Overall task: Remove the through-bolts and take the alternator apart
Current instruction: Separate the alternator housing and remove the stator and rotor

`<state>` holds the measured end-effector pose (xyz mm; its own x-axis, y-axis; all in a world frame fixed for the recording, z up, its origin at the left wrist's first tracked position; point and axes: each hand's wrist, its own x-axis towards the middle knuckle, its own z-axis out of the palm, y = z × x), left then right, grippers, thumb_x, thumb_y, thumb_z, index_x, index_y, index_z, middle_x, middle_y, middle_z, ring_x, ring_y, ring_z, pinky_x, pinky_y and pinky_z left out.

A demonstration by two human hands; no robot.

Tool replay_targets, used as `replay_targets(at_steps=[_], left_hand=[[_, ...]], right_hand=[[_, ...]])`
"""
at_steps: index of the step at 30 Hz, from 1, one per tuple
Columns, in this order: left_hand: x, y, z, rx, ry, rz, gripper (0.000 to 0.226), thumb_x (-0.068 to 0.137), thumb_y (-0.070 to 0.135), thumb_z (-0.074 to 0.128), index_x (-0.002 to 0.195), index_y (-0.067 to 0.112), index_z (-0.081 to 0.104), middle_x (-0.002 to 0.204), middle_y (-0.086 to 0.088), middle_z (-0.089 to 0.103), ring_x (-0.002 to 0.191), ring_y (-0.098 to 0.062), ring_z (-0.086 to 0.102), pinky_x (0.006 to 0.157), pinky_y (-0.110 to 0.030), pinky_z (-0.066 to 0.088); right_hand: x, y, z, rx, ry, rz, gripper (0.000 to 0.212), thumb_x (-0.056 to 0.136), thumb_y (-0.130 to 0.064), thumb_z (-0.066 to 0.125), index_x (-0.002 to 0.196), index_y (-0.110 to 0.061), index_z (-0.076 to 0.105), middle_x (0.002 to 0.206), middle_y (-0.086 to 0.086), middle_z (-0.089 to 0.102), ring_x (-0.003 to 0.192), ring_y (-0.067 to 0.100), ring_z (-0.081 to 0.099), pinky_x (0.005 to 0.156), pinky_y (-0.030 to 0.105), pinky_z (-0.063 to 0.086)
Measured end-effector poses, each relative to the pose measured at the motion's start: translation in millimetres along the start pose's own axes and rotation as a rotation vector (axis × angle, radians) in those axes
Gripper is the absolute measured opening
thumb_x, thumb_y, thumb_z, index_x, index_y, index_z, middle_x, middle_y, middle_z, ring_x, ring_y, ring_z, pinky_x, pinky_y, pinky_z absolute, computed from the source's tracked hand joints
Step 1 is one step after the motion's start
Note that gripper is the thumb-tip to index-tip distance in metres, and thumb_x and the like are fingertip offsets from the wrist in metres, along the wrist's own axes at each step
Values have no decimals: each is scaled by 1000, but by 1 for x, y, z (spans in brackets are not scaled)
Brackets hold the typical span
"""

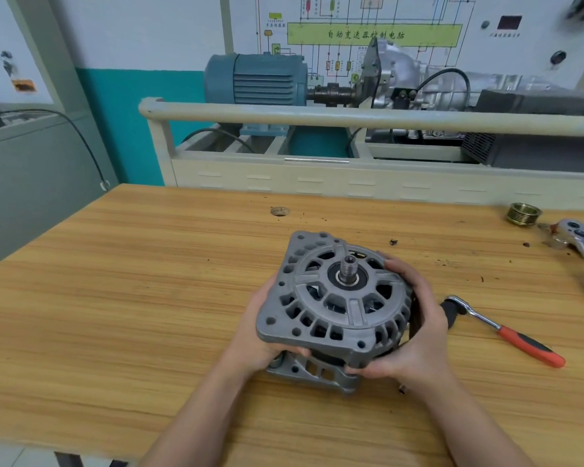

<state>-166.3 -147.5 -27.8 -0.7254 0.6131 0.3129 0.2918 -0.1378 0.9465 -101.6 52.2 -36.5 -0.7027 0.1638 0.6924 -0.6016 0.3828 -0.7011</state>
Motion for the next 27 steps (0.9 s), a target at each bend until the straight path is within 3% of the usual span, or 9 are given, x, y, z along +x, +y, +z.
replay_targets(at_steps=[6,14,18,22,25,27], left_hand=[[3,-6,-7,94,36,-36,92,51,49,80,122,2,45,117,13,66,113,-7,59,94,-22,47],[-2,4,-4,44,20,-109,88,52,50,79,123,10,44,121,19,63,115,-1,57,92,-16,45],[-4,1,-6,21,-29,-157,92,53,47,83,124,4,42,116,25,64,111,6,57,88,-10,45],[-10,-8,-9,63,-10,-78,115,37,47,89,126,-11,44,110,7,66,107,7,59,85,-10,45],[-6,-8,-8,95,33,-85,104,36,29,87,127,3,43,117,6,64,114,1,57,90,-15,45],[-5,-10,-4,100,30,-76,90,37,23,89,117,12,48,112,18,68,110,4,58,87,-13,48]], right_hand=[[-1,5,-1,-87,-57,51,109,33,-51,90,130,-25,46,140,-1,45,131,19,45,105,52,39],[0,7,-2,-112,-89,62,111,35,-52,91,132,-27,43,141,-2,42,131,20,45,103,55,40],[2,5,-1,-87,-128,81,116,36,-56,91,136,-28,39,139,1,42,128,20,47,102,53,42],[0,3,1,-91,-156,52,119,32,-57,90,136,-29,39,142,0,38,132,21,42,105,53,39],[-2,3,-1,-123,-111,-29,114,34,-57,89,133,-21,45,143,3,39,135,22,39,106,53,39],[-1,1,2,-121,-51,-88,110,38,-58,89,132,-17,47,142,6,41,134,25,40,107,50,39]])
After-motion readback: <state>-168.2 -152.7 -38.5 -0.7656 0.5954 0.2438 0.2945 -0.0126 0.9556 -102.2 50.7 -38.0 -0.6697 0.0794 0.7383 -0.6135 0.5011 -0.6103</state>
